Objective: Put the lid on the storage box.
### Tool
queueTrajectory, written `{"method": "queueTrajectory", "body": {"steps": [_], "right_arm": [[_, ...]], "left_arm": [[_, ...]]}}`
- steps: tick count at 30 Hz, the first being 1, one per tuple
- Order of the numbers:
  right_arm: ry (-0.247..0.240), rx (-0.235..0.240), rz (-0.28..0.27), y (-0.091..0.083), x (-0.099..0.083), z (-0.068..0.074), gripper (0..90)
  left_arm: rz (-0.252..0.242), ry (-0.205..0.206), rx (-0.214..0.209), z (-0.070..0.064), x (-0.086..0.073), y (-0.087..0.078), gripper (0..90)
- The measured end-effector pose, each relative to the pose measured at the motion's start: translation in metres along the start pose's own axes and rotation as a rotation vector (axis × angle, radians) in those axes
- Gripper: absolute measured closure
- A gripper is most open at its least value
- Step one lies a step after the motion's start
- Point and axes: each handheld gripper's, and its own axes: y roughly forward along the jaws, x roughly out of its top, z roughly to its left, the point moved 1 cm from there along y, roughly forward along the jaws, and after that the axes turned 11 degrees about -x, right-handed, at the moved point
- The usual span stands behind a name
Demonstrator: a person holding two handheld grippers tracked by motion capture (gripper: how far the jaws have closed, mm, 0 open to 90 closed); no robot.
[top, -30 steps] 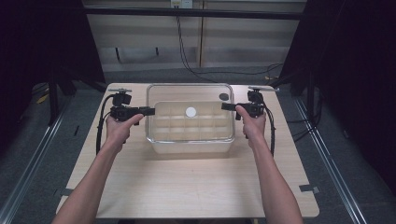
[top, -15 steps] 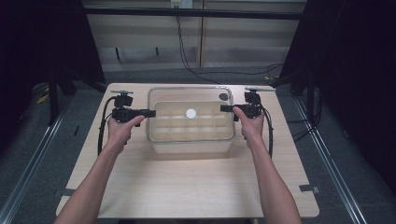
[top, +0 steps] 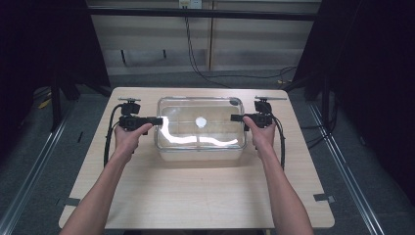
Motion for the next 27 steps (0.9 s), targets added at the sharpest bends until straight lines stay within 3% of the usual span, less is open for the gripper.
{"method": "queueTrajectory", "body": {"steps": [8,10,19,24,27], "right_arm": [[-0.025,-0.033,-0.016,-0.001,-0.001,0.003,46.8],[-0.049,-0.086,-0.022,-0.002,0.0,0.003,48.4],[-0.027,-0.088,-0.01,0.005,-0.004,-0.002,48.3],[-0.026,-0.1,0.007,0.009,-0.007,-0.003,47.7],[-0.008,-0.081,-0.01,0.01,-0.009,-0.006,49.2]], "left_arm": [[-0.002,-0.005,-0.009,0.001,-0.001,0.0,63.2],[0.004,-0.008,0.004,-0.001,-0.002,0.001,63.1],[0.029,-0.022,0.007,0.004,-0.004,0.007,59.7],[0.042,-0.045,-0.015,0.008,-0.006,0.009,57.4],[0.04,-0.053,-0.022,0.01,-0.008,0.011,56.4]]}}
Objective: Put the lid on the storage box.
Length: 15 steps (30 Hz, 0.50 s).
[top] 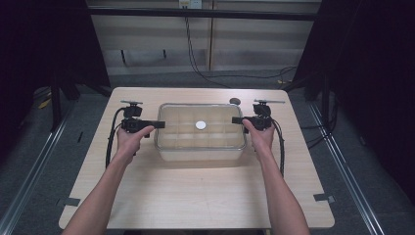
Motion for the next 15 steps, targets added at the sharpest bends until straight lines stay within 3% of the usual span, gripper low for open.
{"method": "queueTrajectory", "body": {"steps": [4,5,15], "right_arm": [[-0.008,-0.004,0.0,-0.0005,0.0003,0.0001,49.0],[-0.017,-0.005,-0.002,-0.0009,0.0003,0.0,48.5],[-0.049,-0.025,0.001,-0.0061,-0.0007,0.0008,42.9]], "left_arm": [[-0.001,0.002,0.003,-0.0009,-0.0001,0.0009,55.4],[0.014,0.017,0.02,-0.001,-0.0007,0.0012,52.4],[-0.013,0.032,0.021,-0.0064,0.0021,-0.0042,41.0]]}}
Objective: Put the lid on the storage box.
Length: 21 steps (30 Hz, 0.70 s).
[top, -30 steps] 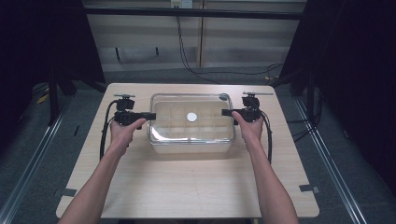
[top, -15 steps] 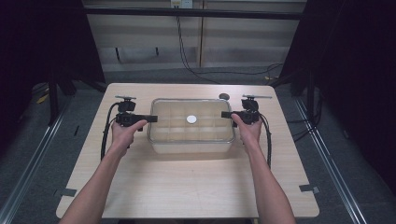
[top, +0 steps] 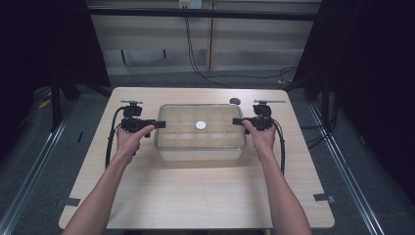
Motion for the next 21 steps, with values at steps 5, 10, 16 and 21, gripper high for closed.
{"method": "queueTrajectory", "body": {"steps": [5,10,16,21], "right_arm": [[0.015,0.018,-0.013,-0.012,0.0,-0.006,36.4],[0.002,0.049,-0.035,-0.027,-0.002,-0.009,34.2],[-0.039,0.061,-0.057,-0.048,-0.011,-0.008,31.1],[-0.076,0.085,-0.077,-0.063,-0.016,-0.002,30.9]], "left_arm": [[-0.004,0.037,0.01,-0.006,0.0,-0.01,36.6],[-0.015,0.055,0.007,-0.008,-0.01,-0.021,34.4],[-0.026,0.092,0.0,-0.017,-0.02,-0.038,32.6],[-0.024,0.15,0.003,-0.027,-0.025,-0.05,32.7]]}}
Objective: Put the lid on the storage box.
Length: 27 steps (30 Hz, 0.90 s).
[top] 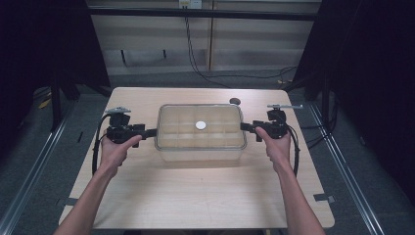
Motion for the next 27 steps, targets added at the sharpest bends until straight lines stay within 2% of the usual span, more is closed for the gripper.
{"method": "queueTrajectory", "body": {"steps": [2,6,8,10,13,15,17,18,22,23,25,27], "right_arm": [[-0.01,-0.004,0.003,-0.006,-0.004,0.002,32.6],[-0.003,0.036,-0.014,-0.017,-0.014,0.004,32.2],[-0.01,0.036,-0.018,-0.023,-0.02,0.004,33.0],[-0.027,0.031,-0.016,-0.027,-0.025,0.004,38.0],[-0.037,0.023,-0.003,-0.031,-0.035,0.004,38.2],[-0.048,0.016,-0.001,-0.034,-0.041,0.005,38.3],[-0.054,0.012,-0.001,-0.037,-0.043,0.006,38.4],[-0.059,0.017,-0.012,-0.043,-0.048,0.007,39.0],[-0.058,0.032,-0.025,-0.053,-0.059,0.01,37.6],[-0.063,0.034,-0.02,-0.055,-0.062,0.011,36.3],[-0.064,0.029,-0.016,-0.058,-0.068,0.013,34.8],[-0.064,0.032,-0.017,-0.062,-0.075,0.014,33.4]], "left_arm": [[-0.003,0.009,0.007,-0.003,-0.003,-0.005,33.4],[-0.012,0.03,0.01,-0.01,-0.009,-0.018,35.2],[-0.003,0.055,0.016,-0.014,-0.014,-0.024,36.1],[-0.003,0.067,0.014,-0.017,-0.02,-0.029,37.4],[-0.006,0.071,0.014,-0.02,-0.026,-0.034,41.1],[0.012,0.088,0.021,-0.024,-0.036,-0.04,41.1],[0.017,0.088,0.016,-0.025,-0.039,-0.042,41.1],[0.019,0.085,0.02,-0.027,-0.047,-0.044,41.1],[0.021,0.065,0.016,-0.03,-0.062,-0.048,41.1],[0.038,0.061,0.012,-0.031,-0.065,-0.048,41.1],[0.038,0.062,0.014,-0.035,-0.074,-0.048,45.8],[0.045,0.059,0.008,-0.037,-0.082,-0.049,46.1]]}}
